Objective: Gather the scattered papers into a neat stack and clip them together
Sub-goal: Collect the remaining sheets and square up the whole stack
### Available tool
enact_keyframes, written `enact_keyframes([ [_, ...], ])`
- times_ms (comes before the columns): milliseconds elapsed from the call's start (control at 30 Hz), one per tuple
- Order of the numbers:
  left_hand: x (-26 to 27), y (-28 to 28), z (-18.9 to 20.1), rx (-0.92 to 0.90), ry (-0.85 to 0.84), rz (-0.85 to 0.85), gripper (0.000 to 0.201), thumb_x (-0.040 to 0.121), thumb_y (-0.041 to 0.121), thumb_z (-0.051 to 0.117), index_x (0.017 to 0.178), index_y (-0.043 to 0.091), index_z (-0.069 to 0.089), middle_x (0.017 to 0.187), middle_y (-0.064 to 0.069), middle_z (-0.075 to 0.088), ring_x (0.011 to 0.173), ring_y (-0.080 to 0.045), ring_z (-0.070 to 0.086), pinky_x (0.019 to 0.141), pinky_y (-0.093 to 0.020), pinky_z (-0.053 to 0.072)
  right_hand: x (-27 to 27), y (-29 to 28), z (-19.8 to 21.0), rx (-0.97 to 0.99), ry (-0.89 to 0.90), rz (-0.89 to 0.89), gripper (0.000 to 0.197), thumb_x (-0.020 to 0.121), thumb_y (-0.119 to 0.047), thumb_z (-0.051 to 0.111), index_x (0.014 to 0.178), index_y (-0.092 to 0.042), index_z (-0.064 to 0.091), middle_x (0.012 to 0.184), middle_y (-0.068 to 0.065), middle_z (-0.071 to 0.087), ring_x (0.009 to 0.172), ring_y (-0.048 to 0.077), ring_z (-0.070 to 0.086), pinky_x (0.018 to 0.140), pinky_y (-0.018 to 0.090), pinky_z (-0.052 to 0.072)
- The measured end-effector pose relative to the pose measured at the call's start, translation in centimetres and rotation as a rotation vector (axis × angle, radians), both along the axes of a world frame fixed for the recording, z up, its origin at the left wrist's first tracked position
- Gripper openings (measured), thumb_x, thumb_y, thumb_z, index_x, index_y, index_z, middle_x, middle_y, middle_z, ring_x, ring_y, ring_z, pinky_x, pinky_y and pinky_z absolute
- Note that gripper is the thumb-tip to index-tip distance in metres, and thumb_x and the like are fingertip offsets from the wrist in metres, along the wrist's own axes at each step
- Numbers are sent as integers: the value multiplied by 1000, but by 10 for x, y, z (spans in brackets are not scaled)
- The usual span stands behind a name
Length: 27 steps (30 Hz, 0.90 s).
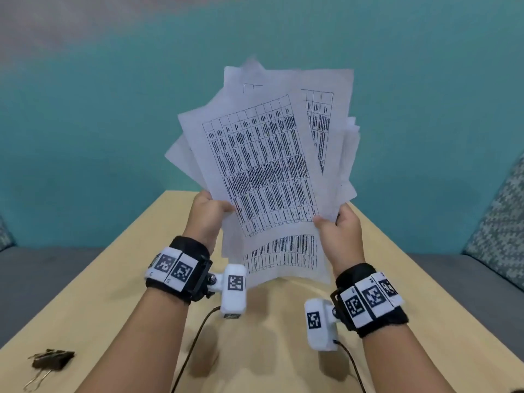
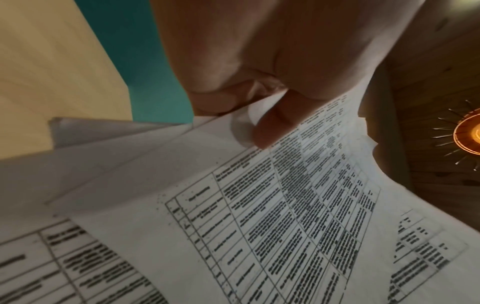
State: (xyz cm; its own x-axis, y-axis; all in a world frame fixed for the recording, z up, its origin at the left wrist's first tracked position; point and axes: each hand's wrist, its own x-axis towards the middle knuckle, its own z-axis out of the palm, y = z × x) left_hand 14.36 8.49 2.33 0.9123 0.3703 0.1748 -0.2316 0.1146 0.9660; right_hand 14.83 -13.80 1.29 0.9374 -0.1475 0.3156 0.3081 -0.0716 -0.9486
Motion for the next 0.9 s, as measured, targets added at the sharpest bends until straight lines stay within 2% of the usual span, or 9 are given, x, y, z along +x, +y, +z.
enact_keyframes([
  [67, 1, 5, -1, -19, -18, -3, 19, 93, -7, 62, 91, 11, 61, 90, -8, 71, 78, -20, 68, 71, -31, 54, 7, 2, -3, 26, 39, 7, 10, 90, 1, 64, 91, -9, 65, 102, 13, 74, 98, 33, 70, 94, 45, 55],
  [133, 5, 12, -6, -18, -15, -11, 16, 93, -2, 66, 106, 8, 67, 110, -12, 76, 95, -27, 73, 86, -41, 58, 13, 2, -6, 46, 84, 32, 17, 90, 3, 66, 83, -11, 63, 90, 7, 74, 87, 28, 69, 83, 40, 57],
  [200, 5, 14, -9, -20, -16, -6, 18, 93, -4, 65, 105, 9, 69, 110, -12, 76, 96, -28, 73, 88, -42, 58, 17, 2, -9, 61, 110, 62, 20, 91, 3, 65, 80, -13, 59, 84, 1, 69, 80, 22, 64, 72, 31, 51],
  [333, 3, 10, -14, 17, 13, -22, 26, 89, -8, 67, 110, 6, 72, 106, -8, 79, 97, -29, 74, 87, -40, 60, 25, 0, -18, 95, 185, 70, 33, 92, -5, 67, 73, -15, 42, 72, 1, 49, 68, 19, 50, 63, 29, 39],
  [433, 3, 7, -18, 41, 29, -23, 29, 87, -8, 70, 112, 8, 73, 109, -7, 79, 99, -27, 75, 87, -39, 60, 26, 0, -21, 72, 218, 82, 32, 91, -1, 66, 72, -15, 45, 75, 6, 54, 71, 20, 53, 63, 29, 41],
  [567, 2, 7, -20, 48, 14, -22, 36, 83, -7, 75, 116, 7, 71, 109, -6, 79, 97, -22, 76, 81, -32, 61, 27, -1, -25, 61, 256, 91, 16, 90, 1, 66, 83, -11, 59, 95, 15, 72, 89, 33, 68, 80, 41, 54],
  [700, 2, 8, -22, 47, 16, 21, 37, 80, -9, 77, 115, 2, 72, 106, -7, 78, 90, -20, 75, 76, -31, 59, 27, -4, -31, 76, 266, 125, 13, 90, 1, 67, 91, -12, 64, 103, 11, 76, 99, 32, 72, 87, 42, 58],
  [833, 0, 9, -17, -15, 15, 88, 31, 80, -14, 74, 107, 1, 74, 101, -10, 79, 90, -23, 77, 89, -42, 60, 29, -6, -30, 90, 230, 147, 20, 88, 1, 69, 102, -13, 68, 99, 4, 78, 91, 24, 73, 71, 30, 54],
  [900, -2, 9, -12, -86, 22, 122, 25, 80, -15, 73, 97, 4, 72, 103, -16, 77, 95, -31, 75, 93, -47, 59, 32, -7, -30, 114, 204, 92, 29, 89, -8, 72, 115, -16, 64, 109, 5, 75, 96, 21, 70, 76, 29, 52],
])
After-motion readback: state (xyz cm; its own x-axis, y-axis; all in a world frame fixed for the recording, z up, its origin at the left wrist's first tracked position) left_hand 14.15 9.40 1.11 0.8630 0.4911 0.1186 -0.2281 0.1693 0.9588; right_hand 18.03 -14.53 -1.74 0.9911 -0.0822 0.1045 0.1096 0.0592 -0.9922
